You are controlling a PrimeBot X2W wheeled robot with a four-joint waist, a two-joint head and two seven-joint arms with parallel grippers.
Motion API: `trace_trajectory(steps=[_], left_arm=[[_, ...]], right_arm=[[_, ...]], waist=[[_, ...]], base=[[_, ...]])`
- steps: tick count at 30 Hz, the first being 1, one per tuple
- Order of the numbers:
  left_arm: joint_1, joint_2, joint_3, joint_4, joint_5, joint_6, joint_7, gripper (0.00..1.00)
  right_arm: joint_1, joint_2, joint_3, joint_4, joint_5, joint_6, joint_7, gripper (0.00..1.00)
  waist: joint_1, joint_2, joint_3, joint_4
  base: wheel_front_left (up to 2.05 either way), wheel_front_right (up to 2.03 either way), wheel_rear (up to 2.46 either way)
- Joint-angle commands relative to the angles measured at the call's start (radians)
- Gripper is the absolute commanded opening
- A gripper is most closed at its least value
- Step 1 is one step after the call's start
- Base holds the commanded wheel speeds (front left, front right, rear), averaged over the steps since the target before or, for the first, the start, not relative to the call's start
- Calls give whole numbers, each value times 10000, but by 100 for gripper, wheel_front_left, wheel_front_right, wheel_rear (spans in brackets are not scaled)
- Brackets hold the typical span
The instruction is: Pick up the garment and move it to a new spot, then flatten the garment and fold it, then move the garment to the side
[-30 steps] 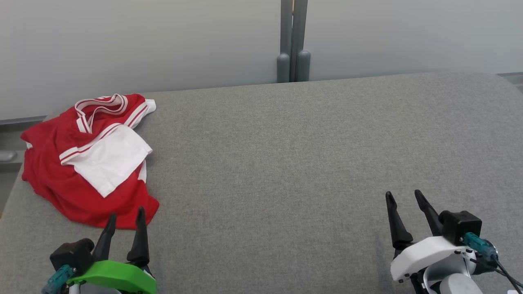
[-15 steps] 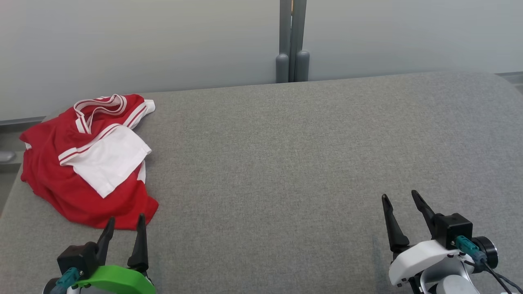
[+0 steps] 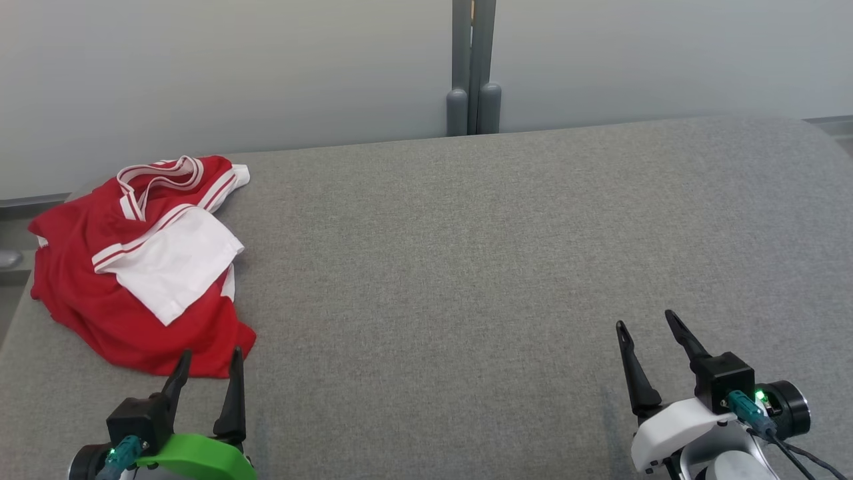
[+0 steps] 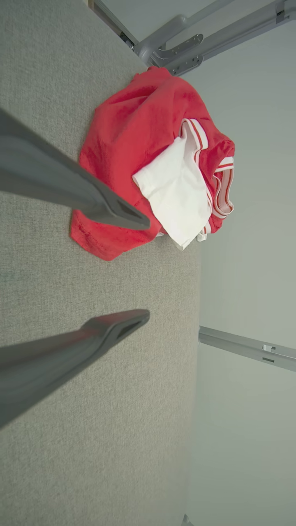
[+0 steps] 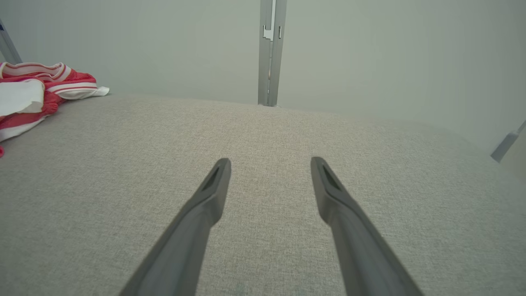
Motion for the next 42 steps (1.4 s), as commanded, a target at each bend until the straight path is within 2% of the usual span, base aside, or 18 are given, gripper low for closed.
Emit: trace_trajectory(steps=[1,10,14,36,42], left_arm=[[-85,72,8,38,182,-28,-80,100],[-50,91,-6,172,687,-30,-241,100],[-45,123,22,255,498,-30,-218,100],[-63,81,67,417,355,-16,-218,100],[-145,48,-38,453,354,-16,-216,100]], right_arm=[[41,-49,29,17,-232,4,-73,100],[112,-55,-57,63,-448,2,-250,100],[144,-47,-237,86,-69,2,-228,100],[187,-49,-303,107,141,2,-226,100],[241,-47,-403,47,105,2,-226,100]], waist=[[0,0,-6,1],[0,0,-45,-1],[0,0,-60,-5],[0,0,-98,39],[0,0,-126,324]], base=[[0,0,0],[0,0,0],[0,0,0],[0,0,0],[0,0,0]])
